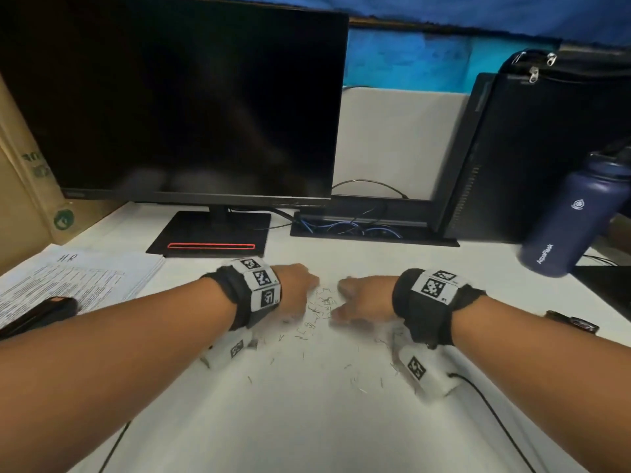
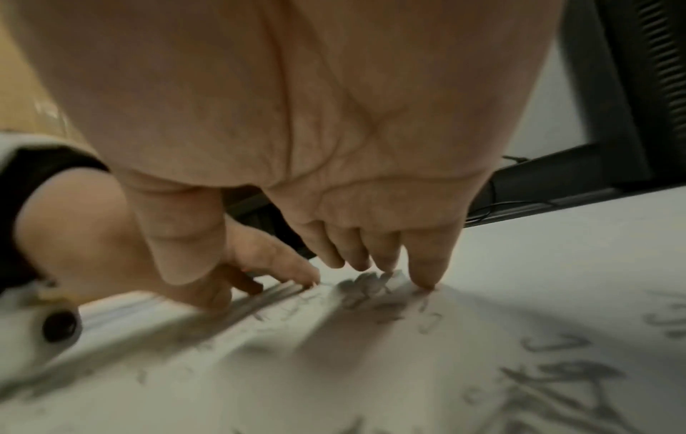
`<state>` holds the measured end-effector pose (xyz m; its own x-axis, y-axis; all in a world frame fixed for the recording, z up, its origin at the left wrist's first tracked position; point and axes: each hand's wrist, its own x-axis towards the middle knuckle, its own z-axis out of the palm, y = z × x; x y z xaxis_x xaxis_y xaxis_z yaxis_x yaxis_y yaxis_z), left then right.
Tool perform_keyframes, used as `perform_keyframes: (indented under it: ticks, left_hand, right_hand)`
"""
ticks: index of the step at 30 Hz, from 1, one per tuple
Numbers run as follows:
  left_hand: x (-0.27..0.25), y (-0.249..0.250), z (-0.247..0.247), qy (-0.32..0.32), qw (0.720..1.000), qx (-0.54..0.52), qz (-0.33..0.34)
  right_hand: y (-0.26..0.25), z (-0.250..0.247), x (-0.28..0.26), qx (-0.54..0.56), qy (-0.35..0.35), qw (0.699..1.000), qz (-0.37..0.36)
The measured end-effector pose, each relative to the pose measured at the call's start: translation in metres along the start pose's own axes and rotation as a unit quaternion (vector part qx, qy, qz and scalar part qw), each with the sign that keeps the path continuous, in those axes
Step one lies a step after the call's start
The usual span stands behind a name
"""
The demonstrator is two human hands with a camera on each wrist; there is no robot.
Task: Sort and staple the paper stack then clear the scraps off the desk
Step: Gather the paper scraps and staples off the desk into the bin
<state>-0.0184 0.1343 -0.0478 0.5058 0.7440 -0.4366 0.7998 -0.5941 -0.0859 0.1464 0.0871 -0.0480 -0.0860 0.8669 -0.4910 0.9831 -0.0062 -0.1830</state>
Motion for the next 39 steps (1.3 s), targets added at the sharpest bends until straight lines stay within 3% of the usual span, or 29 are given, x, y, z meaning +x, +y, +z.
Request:
perform_keyframes:
  ticks: [2, 4, 8, 11, 13, 17, 20, 24, 26, 28, 30, 33, 39]
  left_hand:
    - [-0.004, 0.000, 0.009, -0.015, 0.998, 0.045, 0.030]
    - [-0.017, -0.013, 0.008, -0.031, 0.997, 0.060, 0.042]
    - [-0.032, -0.048, -0.014, 0.009, 0.999, 0.017, -0.026]
    - [-0.025, -0.055, -0.013, 0.013, 0.997, -0.028, -0.064]
    - [-0.022, -0.051, -0.005, -0.014, 0.998, -0.050, -0.045]
    - [-0.042, -0.025, 0.019, -0.070, 0.996, -0.016, 0.062]
    - [-0.082, -0.031, 0.034, -0.056, 0.991, -0.001, 0.121]
    - [-0.129, -0.074, 0.038, -0.012, 0.995, -0.074, 0.064]
    - [-0.138, -0.090, 0.042, 0.015, 0.995, -0.094, -0.023]
    - [-0.140, -0.093, 0.046, -0.010, 0.990, -0.101, -0.103]
    - [-0.136, -0.082, 0.050, -0.036, 0.982, -0.124, -0.135]
    - [-0.122, -0.055, 0.049, -0.009, 0.987, -0.111, -0.116]
    - [-0.087, -0.003, 0.044, 0.058, 0.997, -0.039, -0.019]
  right_hand:
    - [0.000, -0.006, -0.003, 0.033, -0.007, 0.999, -0.025]
    - [0.011, -0.019, 0.003, 0.078, 0.020, 0.997, 0.007]
    - [0.034, -0.028, 0.019, 0.027, 0.059, 0.992, 0.112]
    - [0.016, -0.019, 0.021, -0.007, 0.029, 0.994, 0.109]
    - [-0.001, -0.008, 0.019, -0.032, 0.011, 0.997, 0.071]
    - [-0.026, 0.021, -0.002, -0.098, -0.007, 0.993, -0.072]
    - [-0.020, 0.037, -0.022, -0.149, 0.007, 0.978, -0.148]
    - [-0.007, 0.025, -0.052, -0.143, 0.026, 0.979, -0.142]
    - [0.001, 0.018, -0.049, -0.122, 0.047, 0.990, -0.059]
    - [0.006, 0.014, -0.038, -0.135, 0.057, 0.988, 0.043]
    - [0.004, 0.016, -0.029, -0.159, 0.021, 0.984, 0.073]
    - [-0.014, 0.026, -0.025, -0.185, 0.007, 0.981, 0.061]
    - [-0.043, 0.044, -0.034, -0.155, 0.081, 0.983, -0.059]
